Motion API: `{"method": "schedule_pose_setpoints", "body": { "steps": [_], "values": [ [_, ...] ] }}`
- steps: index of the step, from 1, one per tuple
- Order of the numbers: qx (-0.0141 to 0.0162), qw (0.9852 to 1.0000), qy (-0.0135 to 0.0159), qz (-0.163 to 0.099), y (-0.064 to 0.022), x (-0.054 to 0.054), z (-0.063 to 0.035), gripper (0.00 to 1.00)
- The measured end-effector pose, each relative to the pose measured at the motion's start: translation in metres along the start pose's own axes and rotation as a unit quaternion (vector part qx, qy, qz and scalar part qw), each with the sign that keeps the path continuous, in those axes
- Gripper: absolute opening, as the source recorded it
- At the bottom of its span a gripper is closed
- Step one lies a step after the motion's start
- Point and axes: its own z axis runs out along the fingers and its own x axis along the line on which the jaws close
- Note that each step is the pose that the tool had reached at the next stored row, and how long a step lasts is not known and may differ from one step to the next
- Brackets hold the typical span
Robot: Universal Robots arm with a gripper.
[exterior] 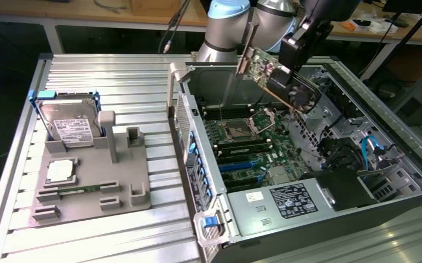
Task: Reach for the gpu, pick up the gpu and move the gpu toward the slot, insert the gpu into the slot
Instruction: 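Insert the gpu into the slot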
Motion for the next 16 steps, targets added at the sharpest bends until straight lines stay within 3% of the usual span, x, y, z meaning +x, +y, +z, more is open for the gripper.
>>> {"method": "schedule_pose_setpoints", "body": {
  "steps": [4,8,13,16],
  "values": [
    [0.0001,0.9993,0.0011,-0.037,-0.0001,0.0000,0.0006,0.27],
    [0.0001,0.9973,0.0021,-0.074,-0.0001,0.0000,0.0013,0.27],
    [0.0002,0.9930,0.0033,-0.118,-0.0001,0.0000,0.0021,0.27],
    [0.0002,0.9894,0.0041,-0.145,-0.0001,0.0000,0.0026,0.27]
  ]
}}
